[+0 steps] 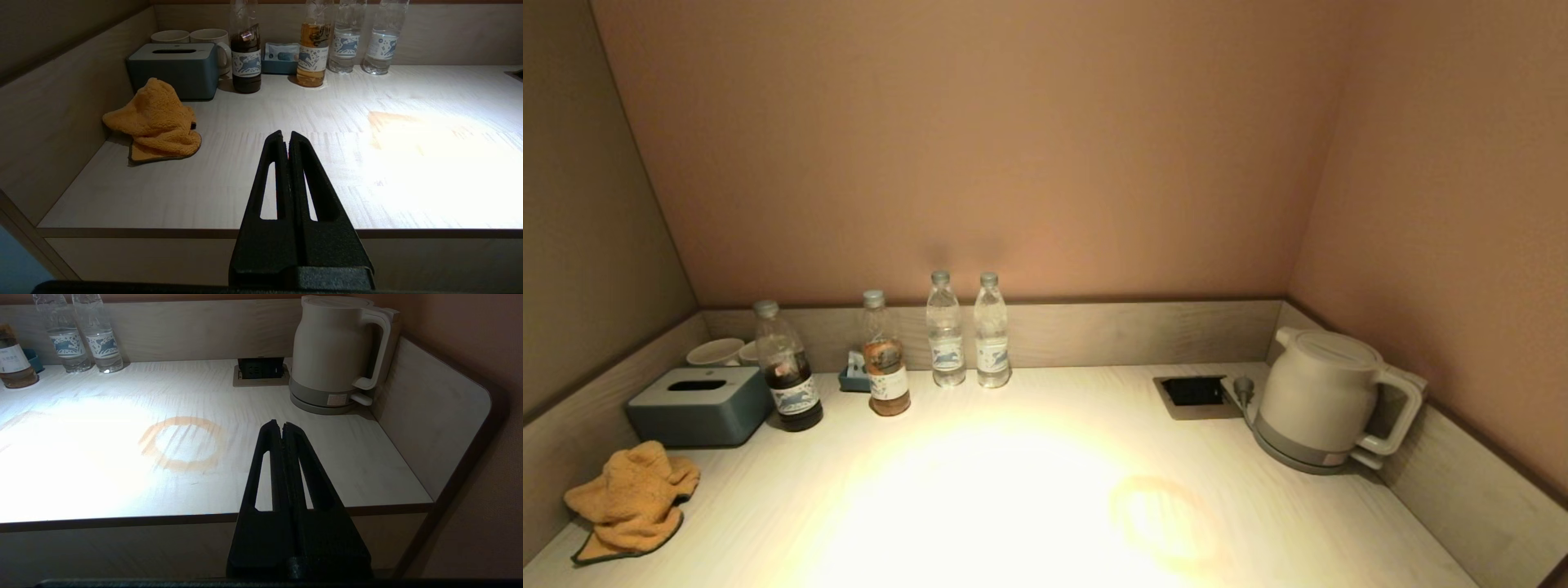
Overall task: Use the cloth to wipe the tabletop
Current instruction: Pick up the tablecloth
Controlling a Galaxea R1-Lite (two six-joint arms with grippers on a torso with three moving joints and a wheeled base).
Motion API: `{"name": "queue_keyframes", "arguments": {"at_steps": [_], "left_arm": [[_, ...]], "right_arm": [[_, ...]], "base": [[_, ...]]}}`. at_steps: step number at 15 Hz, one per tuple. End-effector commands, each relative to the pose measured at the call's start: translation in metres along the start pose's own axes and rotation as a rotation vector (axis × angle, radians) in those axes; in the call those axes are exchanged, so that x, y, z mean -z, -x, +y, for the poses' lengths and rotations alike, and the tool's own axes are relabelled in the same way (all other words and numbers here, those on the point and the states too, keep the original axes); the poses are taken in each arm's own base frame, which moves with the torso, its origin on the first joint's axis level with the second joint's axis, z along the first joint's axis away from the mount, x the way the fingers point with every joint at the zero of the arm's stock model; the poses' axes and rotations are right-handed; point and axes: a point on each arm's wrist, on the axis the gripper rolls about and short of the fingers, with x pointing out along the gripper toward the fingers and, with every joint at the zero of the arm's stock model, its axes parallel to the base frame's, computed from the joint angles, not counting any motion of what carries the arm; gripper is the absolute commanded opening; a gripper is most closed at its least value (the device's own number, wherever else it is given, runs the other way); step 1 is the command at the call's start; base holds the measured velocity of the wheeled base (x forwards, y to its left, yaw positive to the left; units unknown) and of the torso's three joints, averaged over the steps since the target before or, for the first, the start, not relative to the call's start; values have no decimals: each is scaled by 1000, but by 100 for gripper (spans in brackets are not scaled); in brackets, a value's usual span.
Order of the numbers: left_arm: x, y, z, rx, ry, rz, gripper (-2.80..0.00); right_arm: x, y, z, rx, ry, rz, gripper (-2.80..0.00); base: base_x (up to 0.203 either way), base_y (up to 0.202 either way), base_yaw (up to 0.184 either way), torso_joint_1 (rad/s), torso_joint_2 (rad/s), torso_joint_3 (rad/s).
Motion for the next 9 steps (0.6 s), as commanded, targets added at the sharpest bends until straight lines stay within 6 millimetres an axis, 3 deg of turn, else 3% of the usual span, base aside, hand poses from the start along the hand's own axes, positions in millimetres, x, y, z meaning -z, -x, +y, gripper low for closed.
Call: {"name": "queue_keyframes", "arguments": {"at_steps": [1,9], "left_arm": [[0,0,0,-1,0,0,-280],[0,0,0,-3,7,-1,-280]], "right_arm": [[0,0,0,0,1,-1,-280],[0,0,0,0,1,-1,-280]], "base": [[0,0,0,0,0,0],[0,0,0,0,0,0]]}}
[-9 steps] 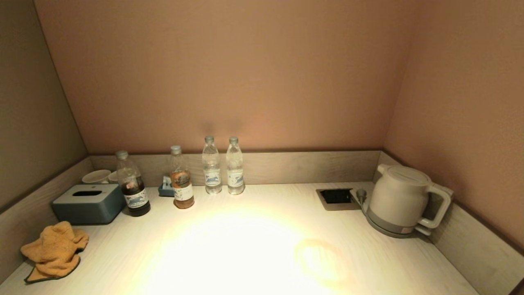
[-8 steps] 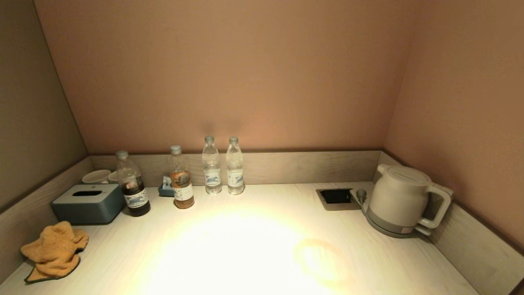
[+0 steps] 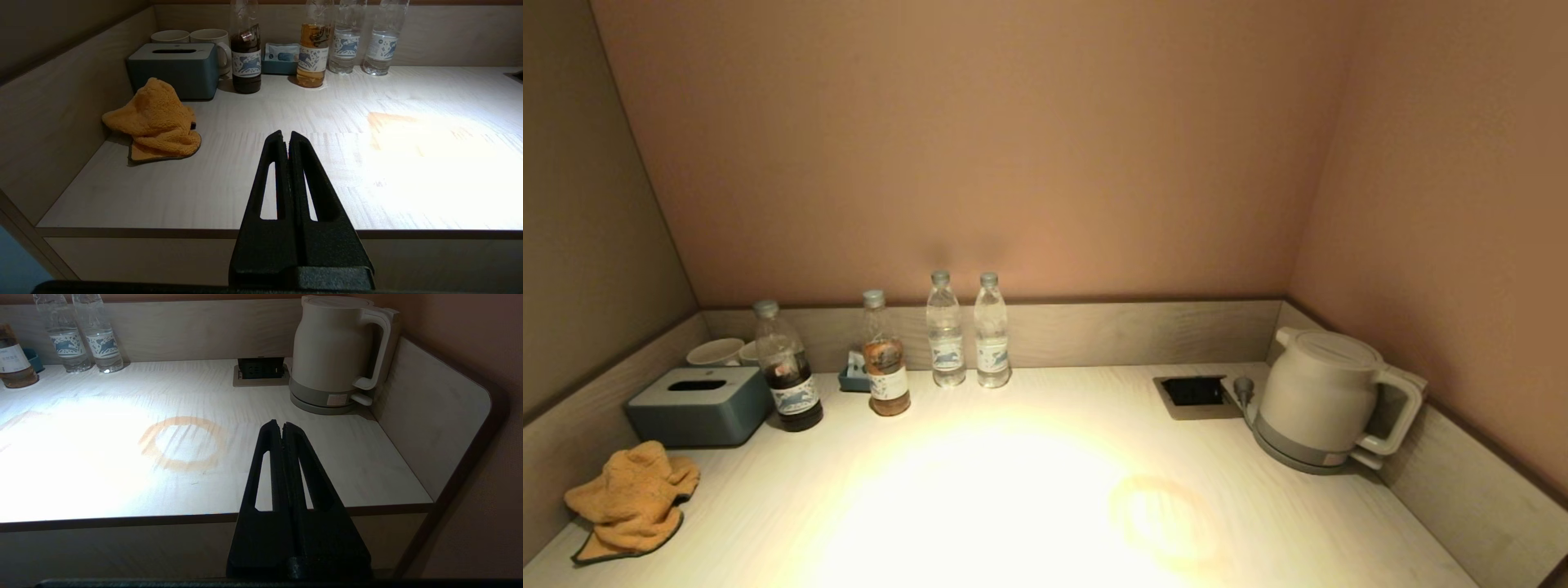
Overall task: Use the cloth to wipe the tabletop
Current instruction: Pick up the tablecloth
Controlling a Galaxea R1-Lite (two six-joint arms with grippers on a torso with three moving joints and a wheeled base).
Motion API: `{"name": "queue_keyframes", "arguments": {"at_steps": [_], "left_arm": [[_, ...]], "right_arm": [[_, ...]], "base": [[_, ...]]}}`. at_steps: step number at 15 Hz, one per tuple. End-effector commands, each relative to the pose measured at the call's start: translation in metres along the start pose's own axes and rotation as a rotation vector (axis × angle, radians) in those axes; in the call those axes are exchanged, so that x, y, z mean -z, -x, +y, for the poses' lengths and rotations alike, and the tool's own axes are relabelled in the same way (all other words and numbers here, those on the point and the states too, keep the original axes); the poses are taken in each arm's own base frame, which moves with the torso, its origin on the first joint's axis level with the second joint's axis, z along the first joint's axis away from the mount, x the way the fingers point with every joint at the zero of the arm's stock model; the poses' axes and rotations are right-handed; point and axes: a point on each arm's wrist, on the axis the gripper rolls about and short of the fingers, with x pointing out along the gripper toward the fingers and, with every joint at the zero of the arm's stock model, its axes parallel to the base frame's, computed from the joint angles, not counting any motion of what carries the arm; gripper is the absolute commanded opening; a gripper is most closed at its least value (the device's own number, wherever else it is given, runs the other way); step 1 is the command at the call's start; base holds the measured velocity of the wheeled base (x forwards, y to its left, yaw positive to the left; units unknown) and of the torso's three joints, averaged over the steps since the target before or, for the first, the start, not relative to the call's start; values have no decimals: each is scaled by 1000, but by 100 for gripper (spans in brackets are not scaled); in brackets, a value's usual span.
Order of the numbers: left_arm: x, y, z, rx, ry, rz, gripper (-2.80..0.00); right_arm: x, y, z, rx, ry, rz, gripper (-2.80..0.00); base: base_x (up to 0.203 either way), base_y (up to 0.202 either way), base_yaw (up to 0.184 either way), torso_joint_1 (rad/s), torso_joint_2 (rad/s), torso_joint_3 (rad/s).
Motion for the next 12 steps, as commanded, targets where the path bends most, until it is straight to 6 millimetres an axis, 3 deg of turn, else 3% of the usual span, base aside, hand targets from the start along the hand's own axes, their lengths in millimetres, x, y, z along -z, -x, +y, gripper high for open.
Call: {"name": "queue_keyframes", "arguments": {"at_steps": [1,12], "left_arm": [[0,0,0,1,-2,0,-280],[0,0,0,-1,5,0,-280]], "right_arm": [[0,0,0,0,0,-1,-280],[0,0,0,0,0,-1,-280]], "base": [[0,0,0,0,0,0],[0,0,0,0,0,0]]}}
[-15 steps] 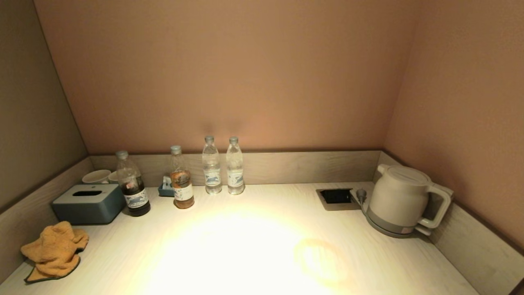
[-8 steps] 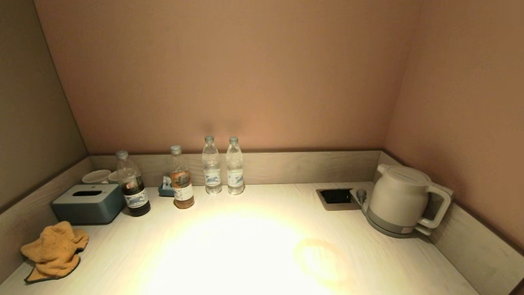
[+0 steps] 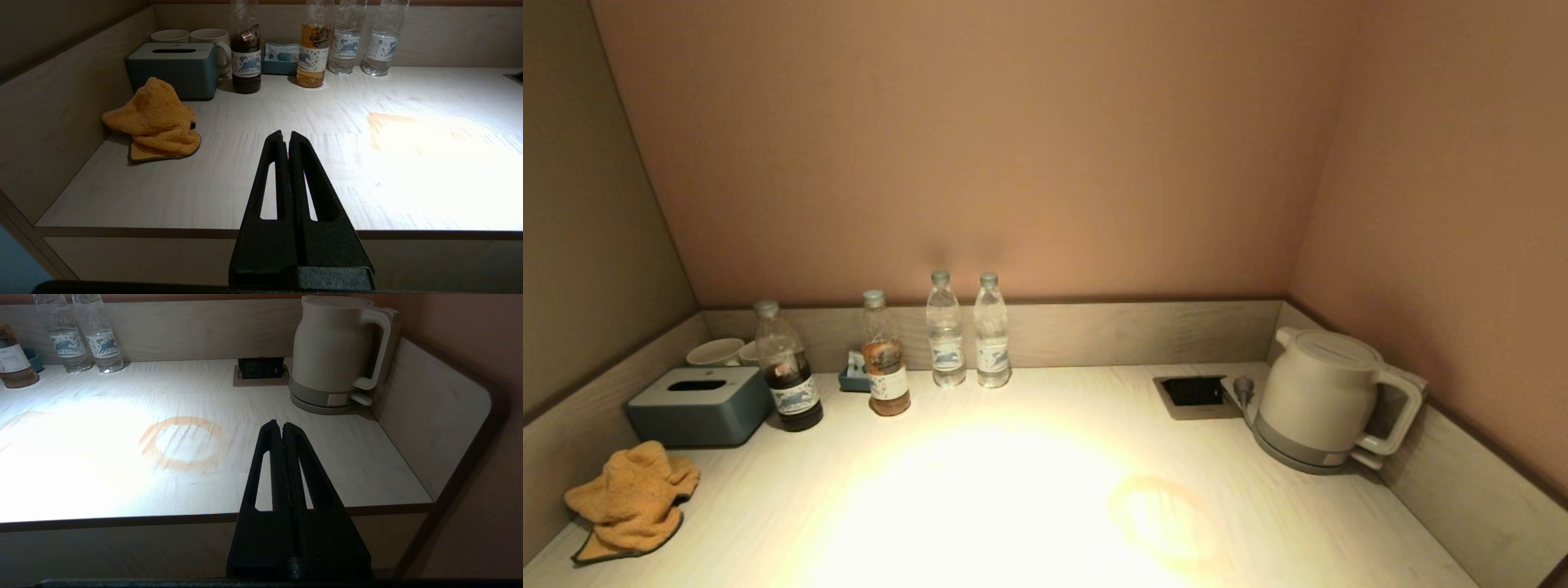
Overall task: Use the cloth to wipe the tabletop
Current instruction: Pick up the tablecloth
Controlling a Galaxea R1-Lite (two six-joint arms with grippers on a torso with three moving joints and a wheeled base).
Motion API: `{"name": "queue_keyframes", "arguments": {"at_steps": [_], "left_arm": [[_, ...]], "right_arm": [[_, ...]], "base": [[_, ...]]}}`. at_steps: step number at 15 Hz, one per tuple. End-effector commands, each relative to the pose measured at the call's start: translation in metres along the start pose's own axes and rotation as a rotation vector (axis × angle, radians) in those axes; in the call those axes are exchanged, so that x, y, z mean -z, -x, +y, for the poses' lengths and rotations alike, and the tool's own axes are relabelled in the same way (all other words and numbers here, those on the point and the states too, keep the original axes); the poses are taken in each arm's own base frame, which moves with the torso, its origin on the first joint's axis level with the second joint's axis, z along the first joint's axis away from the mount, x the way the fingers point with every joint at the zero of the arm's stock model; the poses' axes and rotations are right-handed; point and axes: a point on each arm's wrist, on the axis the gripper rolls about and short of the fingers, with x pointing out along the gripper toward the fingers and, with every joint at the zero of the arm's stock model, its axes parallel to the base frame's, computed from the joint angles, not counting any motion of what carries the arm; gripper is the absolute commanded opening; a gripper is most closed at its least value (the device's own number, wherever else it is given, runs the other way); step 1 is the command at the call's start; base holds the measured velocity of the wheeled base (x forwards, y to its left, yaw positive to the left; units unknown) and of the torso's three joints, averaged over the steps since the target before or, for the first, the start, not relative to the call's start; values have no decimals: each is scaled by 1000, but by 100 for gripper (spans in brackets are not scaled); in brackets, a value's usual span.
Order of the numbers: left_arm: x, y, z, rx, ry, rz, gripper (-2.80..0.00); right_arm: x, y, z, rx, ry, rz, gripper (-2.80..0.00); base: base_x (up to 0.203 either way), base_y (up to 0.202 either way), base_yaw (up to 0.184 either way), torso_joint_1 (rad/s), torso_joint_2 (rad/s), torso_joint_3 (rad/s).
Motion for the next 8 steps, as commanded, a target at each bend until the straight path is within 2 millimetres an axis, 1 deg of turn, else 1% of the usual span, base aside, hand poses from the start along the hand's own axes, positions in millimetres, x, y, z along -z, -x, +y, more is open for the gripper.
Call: {"name": "queue_keyframes", "arguments": {"at_steps": [1,8], "left_arm": [[0,0,0,-1,-1,0,-280],[0,0,0,-1,0,0,-280]], "right_arm": [[0,0,0,2,0,-1,-280],[0,0,0,0,0,-1,-280]], "base": [[0,0,0,0,0,0],[0,0,0,0,0,0]]}}
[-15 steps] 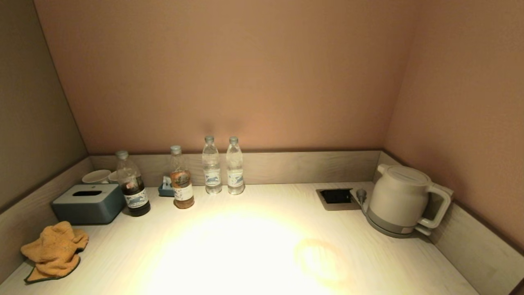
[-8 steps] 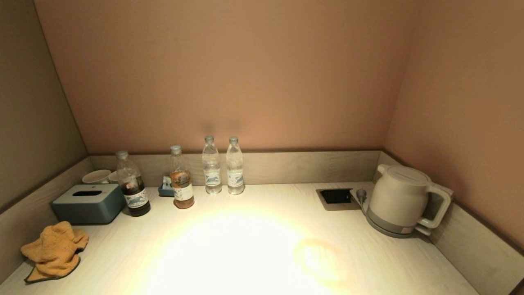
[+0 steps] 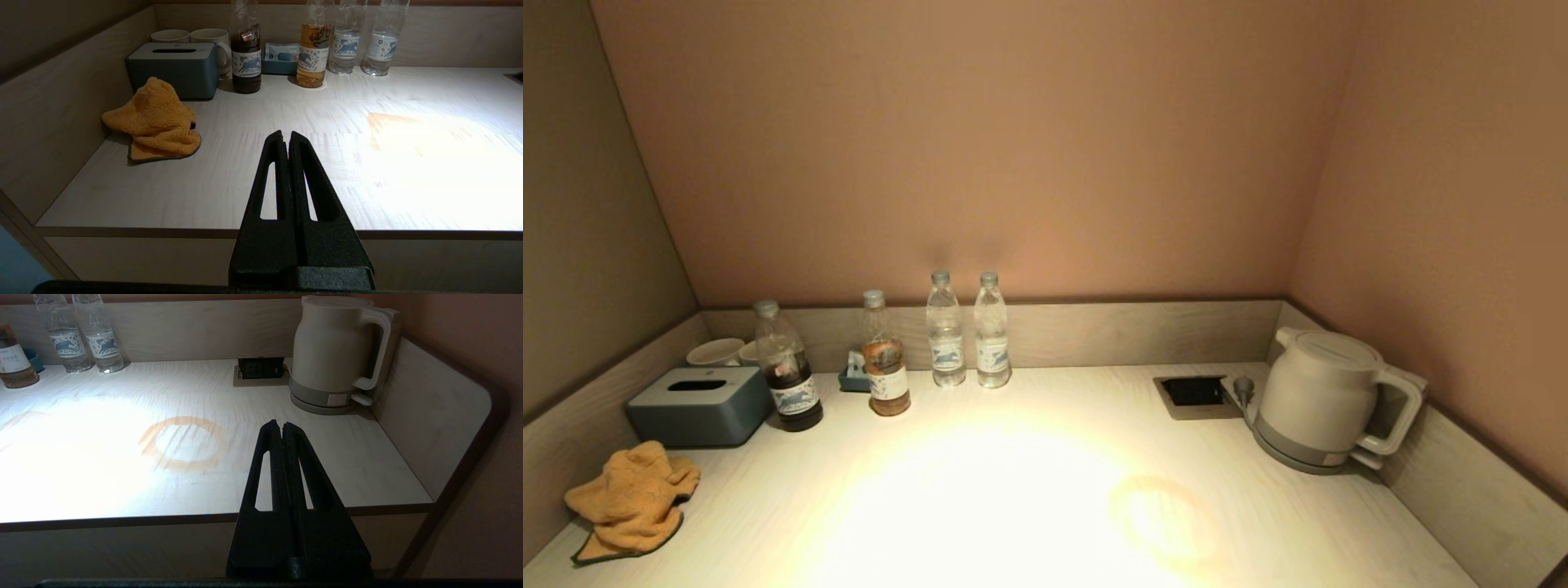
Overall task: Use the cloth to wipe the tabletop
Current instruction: Pick up the tablecloth
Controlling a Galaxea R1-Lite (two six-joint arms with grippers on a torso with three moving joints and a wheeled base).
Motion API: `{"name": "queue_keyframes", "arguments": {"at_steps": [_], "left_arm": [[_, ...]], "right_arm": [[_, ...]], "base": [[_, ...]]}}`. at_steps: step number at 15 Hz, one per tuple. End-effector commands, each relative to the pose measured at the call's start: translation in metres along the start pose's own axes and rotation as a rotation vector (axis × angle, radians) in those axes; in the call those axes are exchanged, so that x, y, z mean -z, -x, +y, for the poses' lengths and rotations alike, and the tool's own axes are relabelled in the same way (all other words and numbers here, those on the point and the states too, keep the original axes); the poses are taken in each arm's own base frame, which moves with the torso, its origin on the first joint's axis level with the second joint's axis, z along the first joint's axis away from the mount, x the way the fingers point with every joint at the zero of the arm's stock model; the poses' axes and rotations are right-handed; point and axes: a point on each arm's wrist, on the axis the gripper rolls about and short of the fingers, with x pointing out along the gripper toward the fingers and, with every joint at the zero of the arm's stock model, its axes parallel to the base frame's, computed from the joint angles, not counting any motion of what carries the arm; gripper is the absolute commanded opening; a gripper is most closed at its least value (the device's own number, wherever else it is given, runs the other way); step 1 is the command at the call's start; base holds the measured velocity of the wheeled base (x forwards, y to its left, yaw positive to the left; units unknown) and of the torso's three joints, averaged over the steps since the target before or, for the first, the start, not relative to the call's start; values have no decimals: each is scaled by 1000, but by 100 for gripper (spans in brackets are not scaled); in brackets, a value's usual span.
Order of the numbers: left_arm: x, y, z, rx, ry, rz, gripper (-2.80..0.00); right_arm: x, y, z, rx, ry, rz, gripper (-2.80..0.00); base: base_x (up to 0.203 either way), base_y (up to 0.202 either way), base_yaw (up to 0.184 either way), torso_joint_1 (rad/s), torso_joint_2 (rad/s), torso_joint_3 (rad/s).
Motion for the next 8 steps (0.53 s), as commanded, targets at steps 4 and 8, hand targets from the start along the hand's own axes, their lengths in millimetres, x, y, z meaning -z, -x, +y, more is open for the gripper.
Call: {"name": "queue_keyframes", "arguments": {"at_steps": [4,8], "left_arm": [[-20,7,0,-7,19,-38,-280],[-63,-6,0,-103,68,129,-280]], "right_arm": [[0,0,0,0,0,-1,-280],[0,0,0,0,0,-1,-280]], "base": [[0,0,0,0,0,0],[0,0,0,0,0,0]]}}
